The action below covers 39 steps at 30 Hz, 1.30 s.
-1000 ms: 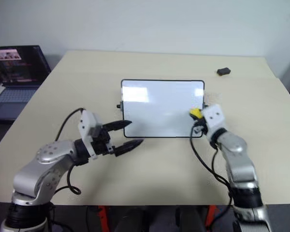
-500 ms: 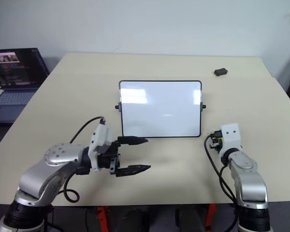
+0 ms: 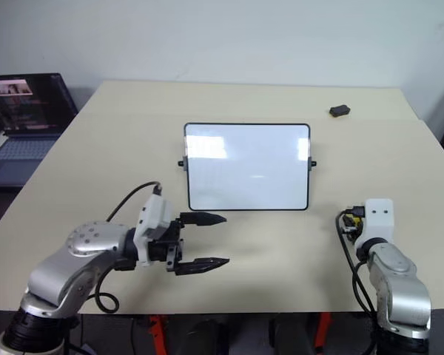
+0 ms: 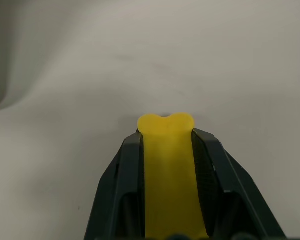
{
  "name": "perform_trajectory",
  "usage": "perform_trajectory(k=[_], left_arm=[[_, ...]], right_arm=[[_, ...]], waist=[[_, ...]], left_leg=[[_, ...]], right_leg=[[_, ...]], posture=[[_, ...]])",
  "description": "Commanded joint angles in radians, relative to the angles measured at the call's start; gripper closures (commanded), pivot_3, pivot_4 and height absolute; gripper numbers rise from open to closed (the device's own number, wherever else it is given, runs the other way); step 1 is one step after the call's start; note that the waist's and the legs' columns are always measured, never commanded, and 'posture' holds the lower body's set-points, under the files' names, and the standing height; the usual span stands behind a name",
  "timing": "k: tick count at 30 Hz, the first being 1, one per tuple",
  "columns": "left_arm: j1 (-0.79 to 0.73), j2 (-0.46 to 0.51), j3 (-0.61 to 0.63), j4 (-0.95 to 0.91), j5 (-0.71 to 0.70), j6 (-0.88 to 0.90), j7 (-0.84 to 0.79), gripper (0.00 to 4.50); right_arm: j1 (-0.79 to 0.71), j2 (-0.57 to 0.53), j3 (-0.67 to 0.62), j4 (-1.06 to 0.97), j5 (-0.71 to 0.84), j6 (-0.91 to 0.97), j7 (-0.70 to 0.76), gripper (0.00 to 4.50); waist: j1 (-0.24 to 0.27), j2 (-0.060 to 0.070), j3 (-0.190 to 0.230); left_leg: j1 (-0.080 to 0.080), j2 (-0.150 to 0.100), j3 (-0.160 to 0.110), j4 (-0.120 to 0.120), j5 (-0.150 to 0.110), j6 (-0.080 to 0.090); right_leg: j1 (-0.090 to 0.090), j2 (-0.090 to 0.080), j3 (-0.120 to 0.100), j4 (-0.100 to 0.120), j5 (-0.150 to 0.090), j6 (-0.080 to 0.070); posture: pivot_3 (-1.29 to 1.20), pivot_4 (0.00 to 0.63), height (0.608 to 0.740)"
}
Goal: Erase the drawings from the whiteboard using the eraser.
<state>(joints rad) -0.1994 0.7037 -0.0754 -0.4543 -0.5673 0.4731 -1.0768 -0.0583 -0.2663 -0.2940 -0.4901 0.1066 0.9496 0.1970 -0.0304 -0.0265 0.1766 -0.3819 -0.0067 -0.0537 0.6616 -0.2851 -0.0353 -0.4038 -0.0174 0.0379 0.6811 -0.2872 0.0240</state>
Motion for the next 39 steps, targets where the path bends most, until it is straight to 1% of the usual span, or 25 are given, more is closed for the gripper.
perform_trajectory(k=[1, 12, 14, 15, 16, 20, 21, 22, 24, 26, 28, 30, 31, 34, 37, 39], left_arm=[[-0.015, 0.000, -0.001, -0.005, -0.001, -0.020, -0.012, 0.00], [-0.003, 0.013, -0.005, -0.006, 0.005, -0.024, -0.038, 0.00], [0.000, 0.010, -0.006, -0.004, 0.008, -0.027, -0.034, 0.00], [0.002, 0.009, -0.007, -0.003, 0.012, -0.029, -0.032, 0.00], [0.006, 0.007, -0.006, -0.001, 0.016, -0.031, -0.028, 0.00], [0.018, -0.005, 0.000, 0.006, 0.029, -0.040, -0.005, 0.00], [0.020, -0.009, 0.004, 0.011, 0.031, -0.042, 0.003, 0.00], [0.021, -0.012, 0.008, 0.014, 0.034, -0.045, 0.012, 0.00], [0.021, -0.035, 0.041, 0.024, 0.026, -0.037, 0.063, 0.00], [0.033, -0.057, 0.088, 0.023, 0.007, -0.018, 0.122, 0.00], [0.054, -0.089, 0.131, 0.013, -0.006, -0.006, 0.190, 0.00], [0.104, -0.148, 0.184, -0.008, -0.017, 0.007, 0.298, 0.00], [0.140, -0.178, 0.205, -0.022, -0.007, 0.008, 0.352, 0.00], [0.231, -0.266, 0.221, -0.071, 0.085, -0.032, 0.514, 0.00], [0.325, -0.329, 0.234, -0.129, 0.146, -0.078, 0.616, 0.00], [0.358, -0.365, 0.231, -0.155, 0.197, -0.106, 0.684, 0.00]], right_arm=[[0.011, -0.010, 0.002, -0.010, 0.032, -0.006, 0.019, 3.51], [0.027, -0.039, 0.023, 0.009, 0.048, -0.026, 0.031, 3.51], [0.029, -0.037, 0.022, 0.011, 0.056, -0.030, 0.035, 2.78], [0.027, -0.035, 0.019, 0.010, 0.059, -0.033, 0.034, 2.62], [0.025, -0.032, 0.015, 0.008, 0.058, -0.042, 0.028, 2.30], [0.028, -0.025, 0.006, 0.001, 0.062, -0.066, 0.018, 0.82], [0.031, -0.023, 0.007, -0.012, 0.064, -0.084, 0.017, 0.54], [0.034, -0.020, 0.005, -0.026, 0.063, -0.105, 0.012, 0.11], [0.046, -0.009, -0.004, -0.090, 0.088, -0.170, 0.029, 0.05], [0.095, -0.011, 0.009, -0.175, 0.100, -0.237, 0.058, 0.05], [0.160, -0.009, 0.036, -0.217, 0.086, -0.321, 0.074, 0.05], [0.258, 0.017, 0.086, -0.234, 0.072, -0.472, 0.104, 0.05], [0.311, 0.023, 0.123, -0.225, 0.057, -0.558, 0.123, 0.05], [0.422, 0.037, 0.170, -0.126, 0.033, -0.827, 0.181, 0.05], [0.509, 0.041, 0.183, -0.058, 0.012, -0.967, 0.196, 0.05], [0.532, 0.033, 0.183, -0.007, 0.011, -1.036, 0.209, 0.05]], waist=[[-0.001, 0.000, 0.000], [-0.002, 0.000, 0.000], [-0.001, 0.000, 0.000], [-0.001, 0.000, 0.000], [-0.001, 0.000, 0.000], [-0.002, 0.000, 0.000], [-0.001, 0.000, 0.000], [-0.001, 0.000, 0.000], [-0.001, 0.000, 0.000], [0.000, 0.001, 0.000], [0.000, 0.000, 0.000], [0.000, 0.000, -0.001], [0.000, 0.001, -0.001], [-0.001, 0.000, -0.001], [0.001, 0.000, -0.002], [0.002, 0.000, -0.002]], left_leg=[[0.000, 0.000, 0.000, 0.000, 0.000, 0.000], [0.000, 0.000, 0.000, 0.000, 0.000, 0.000], [0.000, 0.000, 0.000, 0.000, 0.000, 0.000], [0.000, 0.000, 0.000, 0.000, 0.000, 0.000], [0.000, 0.000, 0.000, 0.000, 0.000, 0.000], [0.000, 0.000, 0.000, 0.000, 0.000, 0.000], [0.000, 0.000, 0.000, 0.000, 0.000, 0.000], [0.000, 0.000, 0.000, 0.000, 0.000, 0.000], [0.000, 0.000, 0.000, 0.000, 0.000, 0.000], [0.000, 0.000, 0.000, 0.000, 0.000, 0.000], [0.000, 0.001, 0.000, 0.000, 0.000, 0.000], [0.000, 0.001, 0.000, 0.000, 0.000, 0.000], [0.000, 0.001, 0.000, 0.000, 0.000, 0.000], [0.000, 0.001, 0.000, 0.000, 0.000, 0.000], [0.001, 0.000, 0.001, 0.001, 0.000, 0.000], [0.003, 0.000, 0.001, 0.001, 0.000, 0.000]], right_leg=[[0.000, 0.000, 0.000, 0.000, 0.000, 0.000], [0.000, 0.000, 0.000, 0.000, 0.000, 0.000], [0.000, 0.000, 0.000, 0.000, 0.000, 0.000], [0.000, 0.000, 0.000, 0.000, 0.000, 0.000], [0.000, 0.000, 0.000, 0.000, 0.000, 0.000], [0.000, 0.000, 0.001, 0.000, 0.000, 0.000], [0.000, 0.000, 0.000, 0.000, 0.000, 0.000], [0.000, 0.000, 0.000, 0.000, 0.000, 0.000], [0.000, 0.000, 0.000, 0.000, 0.000, 0.000], [0.000, 0.000, 0.000, 0.000, 0.000, 0.000], [0.000, 0.000, 0.000, 0.000, 0.000, 0.000], [0.000, 0.000, 0.000, 0.000, 0.000, 0.000], [0.000, 0.000, 0.000, 0.000, 0.000, 0.000], [0.000, -0.001, 0.001, 0.000, 0.000, 0.001], [0.002, -0.001, 0.001, -0.001, 0.000, 0.002], [0.003, -0.001, 0.001, 0.000, 0.000, 0.002]], posture=[[0.00, 0.150, 0.740], [0.00, 0.150, 0.740], [0.00, 0.150, 0.740], [0.00, 0.150, 0.740], [0.00, 0.150, 0.740], [0.00, 0.150, 0.740], [0.00, 0.150, 0.740], [0.00, 0.150, 0.740], [0.00, 0.150, 0.740], [0.00, 0.150, 0.740], [0.00, 0.150, 0.740], [0.00, 0.150, 0.740], [0.00, 0.150, 0.740], [0.00, 0.150, 0.740], [0.00, 0.150, 0.740], [0.00, 0.150, 0.740]])
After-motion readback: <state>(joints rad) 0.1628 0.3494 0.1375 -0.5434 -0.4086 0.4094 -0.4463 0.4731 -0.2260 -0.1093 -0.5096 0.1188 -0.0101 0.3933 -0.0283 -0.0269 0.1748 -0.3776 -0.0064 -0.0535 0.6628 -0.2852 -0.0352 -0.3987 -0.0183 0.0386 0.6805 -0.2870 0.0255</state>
